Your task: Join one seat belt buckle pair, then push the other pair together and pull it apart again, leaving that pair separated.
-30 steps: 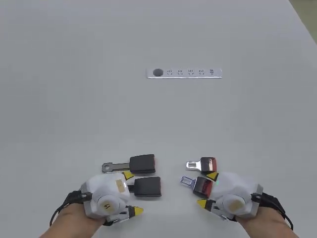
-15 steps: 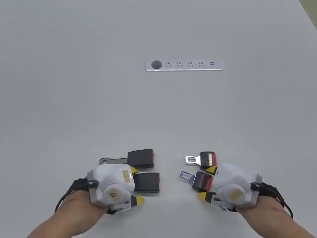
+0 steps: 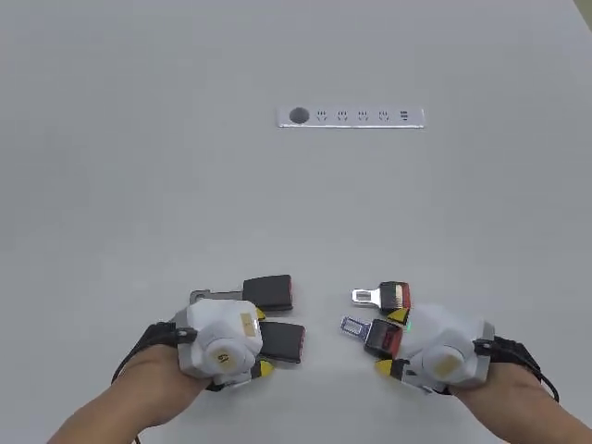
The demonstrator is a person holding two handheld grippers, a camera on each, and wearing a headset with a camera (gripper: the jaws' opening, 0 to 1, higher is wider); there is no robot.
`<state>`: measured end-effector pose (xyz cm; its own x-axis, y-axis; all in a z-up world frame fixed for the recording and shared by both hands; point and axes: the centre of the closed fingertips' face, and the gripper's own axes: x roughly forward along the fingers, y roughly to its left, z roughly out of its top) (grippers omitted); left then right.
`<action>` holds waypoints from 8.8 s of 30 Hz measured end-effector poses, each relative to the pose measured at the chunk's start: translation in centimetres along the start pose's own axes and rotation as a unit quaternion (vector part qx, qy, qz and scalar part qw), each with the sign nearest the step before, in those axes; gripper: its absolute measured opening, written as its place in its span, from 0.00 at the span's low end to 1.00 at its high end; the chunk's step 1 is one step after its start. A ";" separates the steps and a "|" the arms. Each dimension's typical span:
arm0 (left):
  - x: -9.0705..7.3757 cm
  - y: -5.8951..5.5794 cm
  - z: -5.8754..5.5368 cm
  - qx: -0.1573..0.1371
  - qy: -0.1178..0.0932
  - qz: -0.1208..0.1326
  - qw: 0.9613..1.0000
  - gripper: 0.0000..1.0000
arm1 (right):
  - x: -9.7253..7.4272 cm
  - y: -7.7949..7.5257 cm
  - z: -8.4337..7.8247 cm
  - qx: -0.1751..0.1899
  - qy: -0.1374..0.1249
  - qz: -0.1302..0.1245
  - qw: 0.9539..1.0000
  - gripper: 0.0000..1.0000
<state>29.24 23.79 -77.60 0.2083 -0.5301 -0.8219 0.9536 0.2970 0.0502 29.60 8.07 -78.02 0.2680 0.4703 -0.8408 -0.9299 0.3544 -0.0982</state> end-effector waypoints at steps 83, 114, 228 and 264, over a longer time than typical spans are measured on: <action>0.1 -0.9 0.5 0.062 0.020 -0.036 0.997 0.31 | 2.6 3.0 5.0 -0.137 0.001 0.103 0.985 0.29; 0.3 -1.0 0.4 0.071 0.031 -0.045 0.996 0.30 | 3.8 4.1 6.2 -0.153 0.019 0.108 0.982 0.29; -0.6 7.3 0.0 -0.035 -0.001 0.033 0.999 0.42 | -0.5 -5.8 1.2 -0.041 0.023 0.018 0.999 0.38; 0.9 6.9 0.7 0.053 0.028 -0.044 0.997 0.33 | 1.4 -5.5 0.9 -0.107 0.055 0.103 0.987 0.32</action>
<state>36.14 24.79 -77.64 0.1124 -0.5037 -0.8565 0.9859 0.1643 0.0327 35.33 7.55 -78.18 0.0499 0.4206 -0.9059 -0.9969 0.0761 -0.0195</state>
